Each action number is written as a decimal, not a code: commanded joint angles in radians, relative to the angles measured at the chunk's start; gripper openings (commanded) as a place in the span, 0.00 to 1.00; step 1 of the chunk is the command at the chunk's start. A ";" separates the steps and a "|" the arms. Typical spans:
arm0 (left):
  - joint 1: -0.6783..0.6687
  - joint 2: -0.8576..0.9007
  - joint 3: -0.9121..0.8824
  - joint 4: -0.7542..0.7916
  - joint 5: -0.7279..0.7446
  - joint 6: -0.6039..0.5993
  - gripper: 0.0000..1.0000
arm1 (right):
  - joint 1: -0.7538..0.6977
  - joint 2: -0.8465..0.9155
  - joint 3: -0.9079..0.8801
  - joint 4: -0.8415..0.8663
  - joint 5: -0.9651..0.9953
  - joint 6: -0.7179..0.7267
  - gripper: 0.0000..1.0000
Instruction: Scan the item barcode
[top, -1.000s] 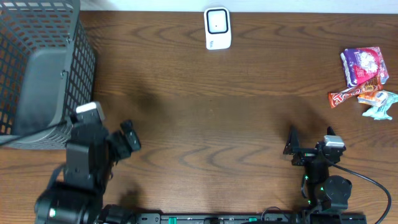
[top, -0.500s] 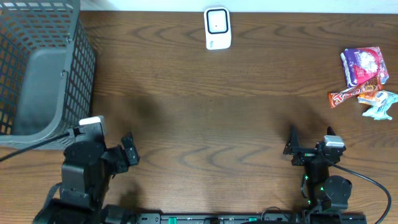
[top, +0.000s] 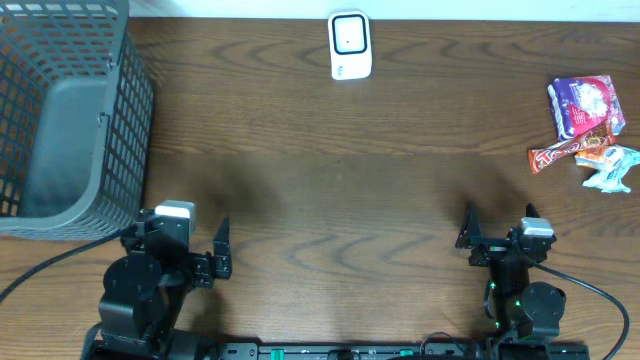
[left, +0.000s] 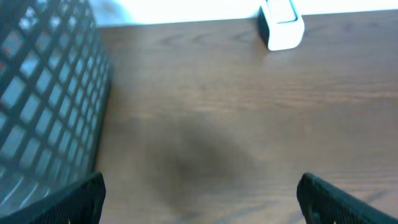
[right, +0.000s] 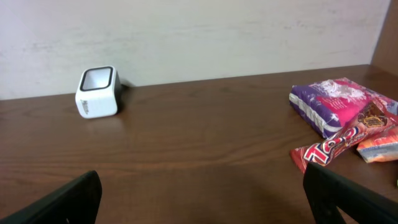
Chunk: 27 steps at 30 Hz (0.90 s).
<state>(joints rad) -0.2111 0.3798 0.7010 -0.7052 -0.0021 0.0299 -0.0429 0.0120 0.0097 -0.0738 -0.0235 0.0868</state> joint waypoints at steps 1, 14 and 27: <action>0.026 -0.047 -0.056 0.078 0.097 0.071 0.98 | -0.001 -0.006 -0.005 0.000 -0.004 0.010 0.99; 0.086 -0.151 -0.208 0.314 0.133 0.071 0.98 | -0.001 -0.006 -0.005 0.000 -0.004 0.010 0.99; 0.130 -0.260 -0.402 0.591 0.152 0.063 0.98 | -0.001 -0.006 -0.005 0.000 -0.004 0.010 0.99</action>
<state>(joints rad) -0.0933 0.1410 0.3241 -0.1432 0.1337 0.0864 -0.0429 0.0120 0.0097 -0.0738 -0.0235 0.0872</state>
